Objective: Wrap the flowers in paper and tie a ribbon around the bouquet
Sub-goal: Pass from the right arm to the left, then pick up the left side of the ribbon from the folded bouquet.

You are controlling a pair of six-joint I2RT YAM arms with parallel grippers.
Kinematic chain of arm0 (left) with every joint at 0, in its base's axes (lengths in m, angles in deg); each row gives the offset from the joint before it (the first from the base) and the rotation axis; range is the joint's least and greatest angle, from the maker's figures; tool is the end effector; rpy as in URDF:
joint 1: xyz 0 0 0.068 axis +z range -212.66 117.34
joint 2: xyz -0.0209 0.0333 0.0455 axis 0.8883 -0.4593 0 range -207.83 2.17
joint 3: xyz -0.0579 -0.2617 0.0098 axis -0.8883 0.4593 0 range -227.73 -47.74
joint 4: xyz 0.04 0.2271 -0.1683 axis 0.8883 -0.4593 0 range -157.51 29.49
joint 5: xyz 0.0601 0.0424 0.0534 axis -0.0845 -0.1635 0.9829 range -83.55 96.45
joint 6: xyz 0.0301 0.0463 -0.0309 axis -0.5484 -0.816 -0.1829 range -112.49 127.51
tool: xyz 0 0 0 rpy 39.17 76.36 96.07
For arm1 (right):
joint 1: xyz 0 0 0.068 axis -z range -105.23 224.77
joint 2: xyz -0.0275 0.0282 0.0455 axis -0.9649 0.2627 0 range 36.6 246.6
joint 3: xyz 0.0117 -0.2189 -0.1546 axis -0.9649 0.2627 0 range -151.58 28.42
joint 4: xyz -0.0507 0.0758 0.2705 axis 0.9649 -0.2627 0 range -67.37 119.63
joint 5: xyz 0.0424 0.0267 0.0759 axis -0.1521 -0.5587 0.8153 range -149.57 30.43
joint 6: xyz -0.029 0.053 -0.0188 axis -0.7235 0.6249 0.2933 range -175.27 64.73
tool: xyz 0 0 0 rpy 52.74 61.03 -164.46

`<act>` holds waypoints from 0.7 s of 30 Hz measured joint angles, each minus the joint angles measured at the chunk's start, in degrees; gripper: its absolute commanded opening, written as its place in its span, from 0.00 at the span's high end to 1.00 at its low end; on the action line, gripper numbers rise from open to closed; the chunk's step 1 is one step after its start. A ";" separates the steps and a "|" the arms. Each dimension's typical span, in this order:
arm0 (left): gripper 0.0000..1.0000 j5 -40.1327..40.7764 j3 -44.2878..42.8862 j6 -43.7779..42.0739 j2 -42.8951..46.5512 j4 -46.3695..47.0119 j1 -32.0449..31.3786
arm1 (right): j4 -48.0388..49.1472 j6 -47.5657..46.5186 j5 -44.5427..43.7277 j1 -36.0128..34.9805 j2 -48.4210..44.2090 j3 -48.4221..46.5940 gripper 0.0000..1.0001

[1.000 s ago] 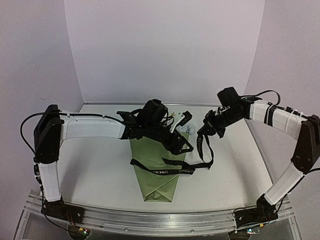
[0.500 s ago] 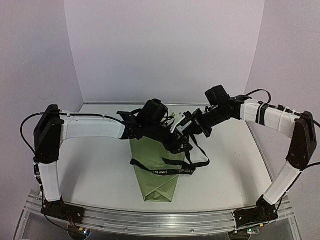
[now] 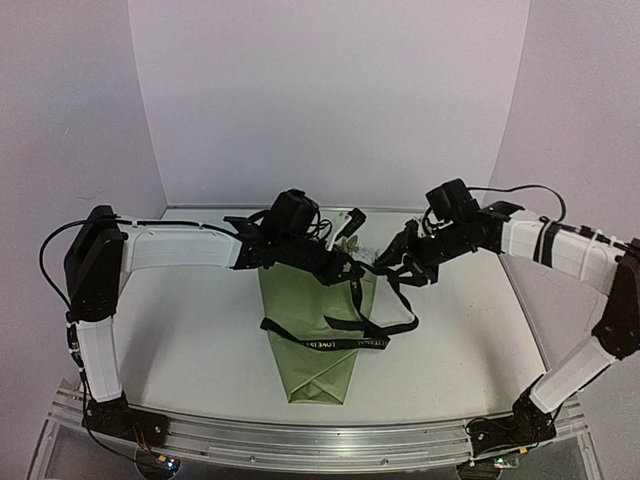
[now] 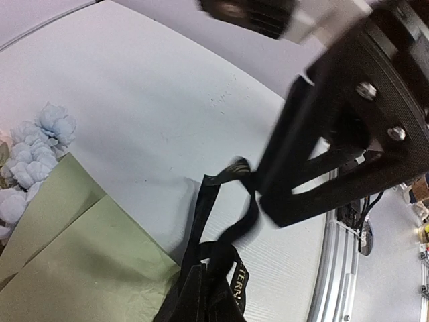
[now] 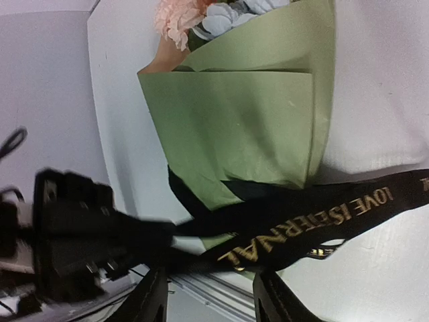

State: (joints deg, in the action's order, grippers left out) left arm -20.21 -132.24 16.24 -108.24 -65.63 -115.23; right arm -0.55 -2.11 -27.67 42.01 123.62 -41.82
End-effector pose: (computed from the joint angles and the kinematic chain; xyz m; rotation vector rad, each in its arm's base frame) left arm 0.2747 -0.3949 0.2317 1.1135 1.9639 -1.1012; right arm 0.2900 0.2172 0.2675 0.1765 2.6804 1.2756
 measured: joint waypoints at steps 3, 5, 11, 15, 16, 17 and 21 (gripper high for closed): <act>1.00 -1.81 -0.09 1.11 0.86 -2.38 2.25 | 2.49 -7.19 -2.58 -0.43 -8.09 8.42 0.45; 1.00 -2.84 -0.90 1.37 1.45 -5.18 3.61 | 4.95 -12.23 -4.16 -1.42 -12.80 14.58 0.40; 1.00 -5.34 -5.05 1.78 2.07 -12.27 4.78 | 9.52 -24.11 -8.07 -6.20 -15.37 25.64 0.39; 1.00 -6.47 -6.93 2.11 2.50 -15.83 4.92 | 11.87 -29.17 -11.35 -10.06 -12.26 26.86 0.41; 1.00 -6.65 -7.44 2.19 2.54 -16.63 5.01 | 12.81 -30.13 -12.37 -11.19 -11.04 26.86 0.41; 1.00 -6.76 -7.93 2.25 2.55 -17.25 5.14 | 13.68 -31.02 -13.44 -12.31 -9.74 26.86 0.40; 1.00 -6.88 -9.35 2.31 2.55 -19.47 5.76 | 16.03 -34.12 -18.78 -16.33 -4.82 26.86 0.38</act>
State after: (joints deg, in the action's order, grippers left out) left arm -27.09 -141.60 18.56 -105.69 -85.09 -109.47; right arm 15.48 -36.23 -46.45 25.69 118.80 -14.96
